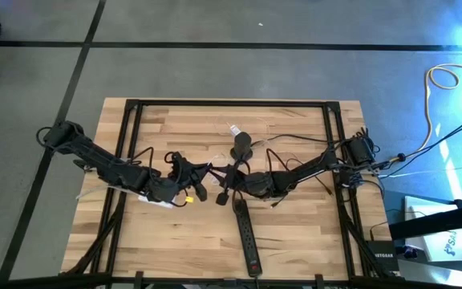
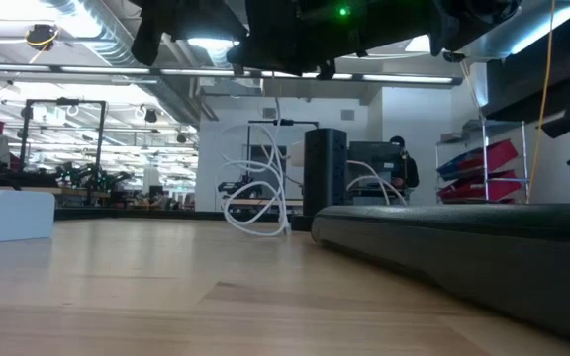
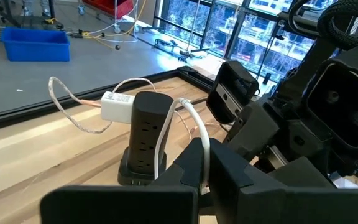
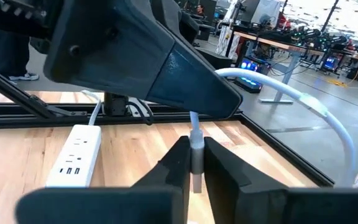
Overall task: Insert USB
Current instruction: Insert the white USB cable into the white outlet extension
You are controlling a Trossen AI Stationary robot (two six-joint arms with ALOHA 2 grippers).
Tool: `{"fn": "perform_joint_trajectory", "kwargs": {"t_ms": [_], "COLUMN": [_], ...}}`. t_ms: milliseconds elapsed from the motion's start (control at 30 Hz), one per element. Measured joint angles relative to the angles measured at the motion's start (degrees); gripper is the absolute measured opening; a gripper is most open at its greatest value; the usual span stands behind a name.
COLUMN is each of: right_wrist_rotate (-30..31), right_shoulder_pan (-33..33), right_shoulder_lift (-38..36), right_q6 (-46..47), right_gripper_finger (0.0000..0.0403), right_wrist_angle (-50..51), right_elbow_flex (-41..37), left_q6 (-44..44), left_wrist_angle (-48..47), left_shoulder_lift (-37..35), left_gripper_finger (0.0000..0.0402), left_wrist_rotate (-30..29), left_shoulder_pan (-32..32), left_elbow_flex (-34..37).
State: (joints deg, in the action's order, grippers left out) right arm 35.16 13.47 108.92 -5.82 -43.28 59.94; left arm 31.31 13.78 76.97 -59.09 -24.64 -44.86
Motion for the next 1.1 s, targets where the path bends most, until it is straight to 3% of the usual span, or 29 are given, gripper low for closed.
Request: {"fn": "perform_joint_trajectory", "kwargs": {"t_ms": [367,467,600,833,967,1100], "right_wrist_rotate": [-0.8,-1.0,-0.9,-1.0,-5.1,-11.3], "right_shoulder_pan": [0.0,0.0,0.0,-0.5,-1.8,-3.5], "right_shoulder_lift": [0.1,0.1,0.1,0.1,0.1,0.1], "right_q6": [-0.8,-0.7,-0.5,3.3,10.6,16.2], "right_gripper_finger": [0.0006,0.0005,0.0003,0.0001,0.0001,0.0001], "right_wrist_angle": [0.4,0.7,-0.2,-1.0,-0.8,-0.8], "right_elbow_flex": [0.0,-0.1,0.0,0.0,0.0,0.0], "left_q6": [0.7,-3.9,-7.2,-8.9,-10.9,-13.8], "left_wrist_angle": [-2.7,-2.8,-2.8,-2.9,-3.4,-5.8], "left_shoulder_lift": [-0.1,-0.1,-0.1,-4.1,-7.6,-10.7], "left_gripper_finger": [0.0001,0.001,0.005,0.0159,0.0209,0.0228], "left_wrist_rotate": [1.1,5.8,7.4,7.9,9.1,9.6], "left_shoulder_pan": [0.1,1.0,1.3,0.5,-0.9,-3.2], "left_elbow_flex": [0.0,0.0,0.0,0.0,0.0,0.0]}}
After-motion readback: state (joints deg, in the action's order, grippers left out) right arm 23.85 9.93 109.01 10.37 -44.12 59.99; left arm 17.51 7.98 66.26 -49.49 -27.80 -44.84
